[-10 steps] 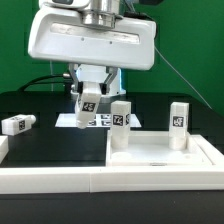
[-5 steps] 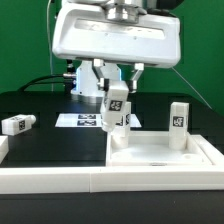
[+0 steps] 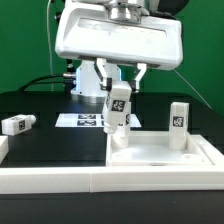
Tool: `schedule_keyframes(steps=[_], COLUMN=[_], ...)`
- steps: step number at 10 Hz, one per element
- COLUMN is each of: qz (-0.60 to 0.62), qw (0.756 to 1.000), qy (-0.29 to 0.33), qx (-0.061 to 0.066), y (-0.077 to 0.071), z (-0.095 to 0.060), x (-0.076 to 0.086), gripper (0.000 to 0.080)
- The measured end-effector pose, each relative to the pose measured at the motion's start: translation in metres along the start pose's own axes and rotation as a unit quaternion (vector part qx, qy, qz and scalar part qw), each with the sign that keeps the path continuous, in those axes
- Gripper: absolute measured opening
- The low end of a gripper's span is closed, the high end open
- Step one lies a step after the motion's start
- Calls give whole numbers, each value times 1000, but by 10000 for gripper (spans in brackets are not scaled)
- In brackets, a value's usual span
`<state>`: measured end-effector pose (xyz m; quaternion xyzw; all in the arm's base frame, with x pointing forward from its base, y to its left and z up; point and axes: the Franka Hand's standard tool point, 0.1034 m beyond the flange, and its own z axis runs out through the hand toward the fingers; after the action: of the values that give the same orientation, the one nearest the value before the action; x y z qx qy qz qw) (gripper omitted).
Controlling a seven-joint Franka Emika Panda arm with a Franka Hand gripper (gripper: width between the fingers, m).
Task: Assemble square table
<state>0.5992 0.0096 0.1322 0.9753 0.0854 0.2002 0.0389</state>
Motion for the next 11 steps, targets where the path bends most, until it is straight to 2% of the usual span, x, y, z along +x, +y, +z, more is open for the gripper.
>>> schedule_keyframes(steps=[2, 3, 4, 7, 9, 11], qz=[17, 15, 15, 14, 20, 46], qw=[1000, 1000, 1000, 1000, 1000, 998], qy=[9, 12, 13, 12, 11, 11], qx=[11, 13, 14, 13, 13, 27], y=[-25, -31, -35, -34, -28, -57], z=[2, 4, 5, 6, 10, 13], x=[21, 28, 30, 29, 23, 27], gripper=[290, 290, 290, 291, 291, 291])
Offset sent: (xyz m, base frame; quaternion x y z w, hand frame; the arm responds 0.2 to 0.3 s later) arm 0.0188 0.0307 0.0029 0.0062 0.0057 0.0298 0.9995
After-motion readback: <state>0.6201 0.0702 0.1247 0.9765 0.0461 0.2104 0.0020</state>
